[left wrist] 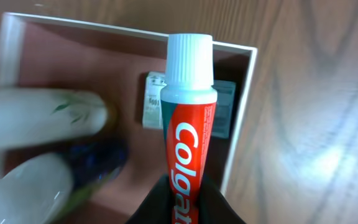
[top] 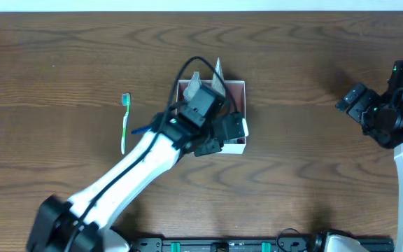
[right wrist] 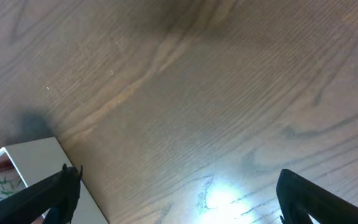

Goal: Pack container
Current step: 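Carry the toothpaste into the box and lay it down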

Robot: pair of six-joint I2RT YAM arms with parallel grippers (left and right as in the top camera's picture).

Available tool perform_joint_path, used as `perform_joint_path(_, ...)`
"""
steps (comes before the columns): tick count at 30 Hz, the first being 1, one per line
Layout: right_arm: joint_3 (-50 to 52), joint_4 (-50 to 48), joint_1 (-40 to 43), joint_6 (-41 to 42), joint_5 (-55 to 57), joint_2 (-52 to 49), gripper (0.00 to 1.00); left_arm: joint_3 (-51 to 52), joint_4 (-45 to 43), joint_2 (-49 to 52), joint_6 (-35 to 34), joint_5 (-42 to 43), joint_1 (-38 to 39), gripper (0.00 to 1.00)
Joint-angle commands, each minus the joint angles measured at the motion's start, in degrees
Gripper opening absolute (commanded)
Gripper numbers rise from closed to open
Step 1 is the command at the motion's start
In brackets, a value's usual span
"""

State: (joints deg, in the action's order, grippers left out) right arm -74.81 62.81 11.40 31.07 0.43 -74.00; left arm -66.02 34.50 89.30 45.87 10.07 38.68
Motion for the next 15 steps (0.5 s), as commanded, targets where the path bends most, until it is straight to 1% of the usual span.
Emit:
perform_joint_path(1,-0.1,0.0,0.3,0.2,0.0,-0.2,0.99,0.4,-1.6,2.9,3.6,-0.7,0.0,0.14)
perform_joint_path(5,-0.1,0.0,0.3,0.2,0.0,-0.2,0.99,0.3,-2.0,3.3,2.9,-3.0,0.0,0.14)
perform_joint_path(8,-0.1,0.0,0.3,0.2,0.0,-0.2,0.99,0.1,-0.8,0.9,0.7,-5.4,0.0,0.26)
perform_joint_path(10,-0.1,0.0,0.3,0.2,0.0,-0.2,0.99,0.0,1.2,-2.1,-0.5,-5.4,0.0,0.29)
perform_joint_path(11,-0.1,0.0,0.3,0.2,0.0,-0.2,0.99,0.0,2.2,-3.7,-1.2,-5.4,0.0,0.33)
perform_joint_path(14,-0.1,0.0,0.3,0.2,0.0,-0.2,0.99,0.0,4.9,-9.6,-6.6,-5.4,0.0,0.37)
perform_joint_path(15,-0.1,0.0,0.3,0.2,0.0,-0.2,0.99,0.0,5.8,-12.0,-9.6,-5.7,-0.2,0.43)
